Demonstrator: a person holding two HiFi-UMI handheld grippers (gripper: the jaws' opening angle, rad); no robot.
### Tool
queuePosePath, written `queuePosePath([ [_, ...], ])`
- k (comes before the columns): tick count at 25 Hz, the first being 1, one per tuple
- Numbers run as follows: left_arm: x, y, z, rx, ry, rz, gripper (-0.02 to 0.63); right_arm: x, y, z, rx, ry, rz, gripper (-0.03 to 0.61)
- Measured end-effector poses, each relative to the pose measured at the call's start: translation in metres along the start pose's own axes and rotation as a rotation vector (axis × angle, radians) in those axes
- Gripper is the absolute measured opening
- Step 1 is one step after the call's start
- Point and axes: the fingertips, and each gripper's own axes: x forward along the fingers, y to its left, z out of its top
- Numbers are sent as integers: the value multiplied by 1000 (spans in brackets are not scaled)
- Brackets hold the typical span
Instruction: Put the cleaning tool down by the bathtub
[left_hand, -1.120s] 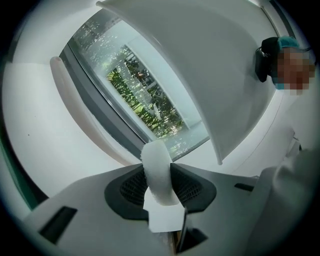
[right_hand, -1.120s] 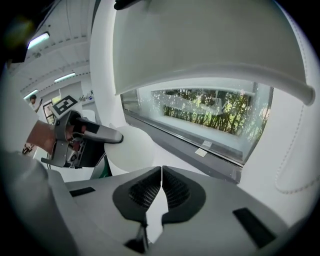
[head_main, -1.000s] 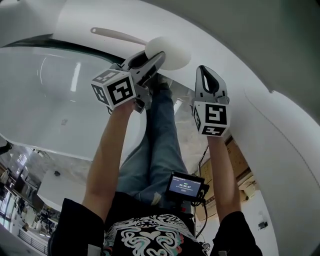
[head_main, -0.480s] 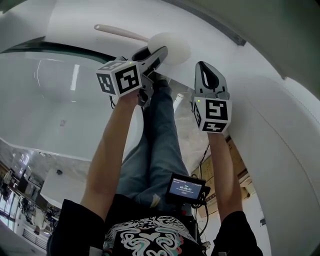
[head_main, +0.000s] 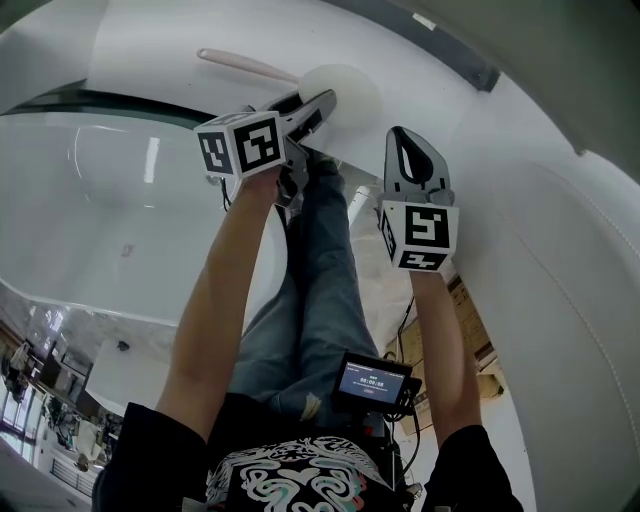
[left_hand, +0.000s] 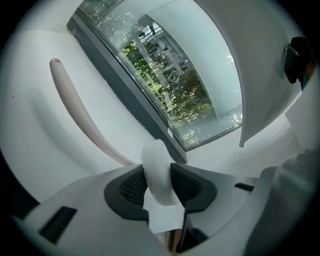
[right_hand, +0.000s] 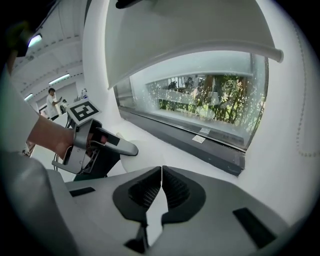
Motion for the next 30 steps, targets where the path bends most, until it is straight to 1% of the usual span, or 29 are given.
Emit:
queuePosePath([
  [5,12,-1,3,-8,16,-10,141,2,-3,2,7,1,5,28],
  [8,15,2,2,-5,25,-14,141,5,-5,2,8,-9,-15,28],
  [16,22,15,8,-48,14,-24,141,10,-11,6,2,-31,-41,28],
  [21,26,17,12,-42,11,-28,143,9,-12,7,21,-57,-32,28],
  [25,33,16,9,-75,27,-59,141,11,-6,1,12,-36,-12,28],
  [30,36,23,7,-113,33,-61,143,14,-2,2,11,-42,-1,28],
])
